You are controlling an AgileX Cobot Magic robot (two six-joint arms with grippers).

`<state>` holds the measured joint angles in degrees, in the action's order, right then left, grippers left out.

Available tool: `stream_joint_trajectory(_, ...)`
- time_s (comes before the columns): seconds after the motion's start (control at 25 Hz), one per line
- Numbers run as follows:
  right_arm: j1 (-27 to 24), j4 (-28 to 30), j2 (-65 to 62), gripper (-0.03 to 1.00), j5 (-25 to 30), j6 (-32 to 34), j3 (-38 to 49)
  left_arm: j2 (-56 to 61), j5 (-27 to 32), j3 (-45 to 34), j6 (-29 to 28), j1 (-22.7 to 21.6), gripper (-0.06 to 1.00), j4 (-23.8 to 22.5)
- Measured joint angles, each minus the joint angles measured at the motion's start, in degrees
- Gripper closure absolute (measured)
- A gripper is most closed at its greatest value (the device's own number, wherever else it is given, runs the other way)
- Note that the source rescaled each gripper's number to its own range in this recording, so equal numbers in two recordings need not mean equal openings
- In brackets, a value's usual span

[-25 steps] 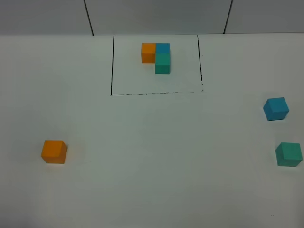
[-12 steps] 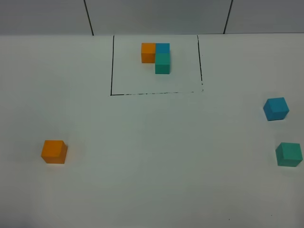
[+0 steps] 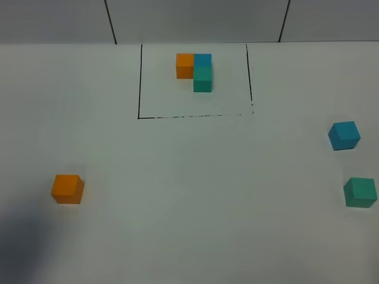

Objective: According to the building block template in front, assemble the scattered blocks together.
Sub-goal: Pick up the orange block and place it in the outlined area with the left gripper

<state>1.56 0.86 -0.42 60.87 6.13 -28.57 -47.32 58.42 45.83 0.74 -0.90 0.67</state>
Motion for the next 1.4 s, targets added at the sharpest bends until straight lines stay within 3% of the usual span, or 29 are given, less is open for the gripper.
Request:
stream_joint_trajectory(0.12,0.0,0.0,0.0,0.20,0.0,0.0,0.0,-12.8,-1.5,3.2,0.0,0.0,0.02,3.0)
stream_joint_trajectory(0.32,0.0,0.0,0.0,0.20,0.0,0.0,0.0,-27.5,-6.3,4.1,0.7,0.4,0.02,4.3)
stream_joint_trajectory(0.44,0.0,0.0,0.0,0.19,0.0,0.0,0.0,-33.0,-9.1,4.1,1.6,3.5,0.02,4.4)
stream_joint_trajectory(0.6,0.0,0.0,0.0,0.19,0.0,0.0,0.0,-37.3,-12.5,4.1,0.6,7.4,0.02,4.6)
stream_joint_trajectory(0.96,0.0,0.0,0.0,0.20,0.0,0.0,0.0,-44.4,-18.5,4.2,-1.3,10.7,0.02,6.0)
stream_joint_trajectory(1.4,0.0,0.0,0.0,0.20,0.0,0.0,0.0,-51.3,-26.0,1.8,-2.2,11.0,0.03,6.1)
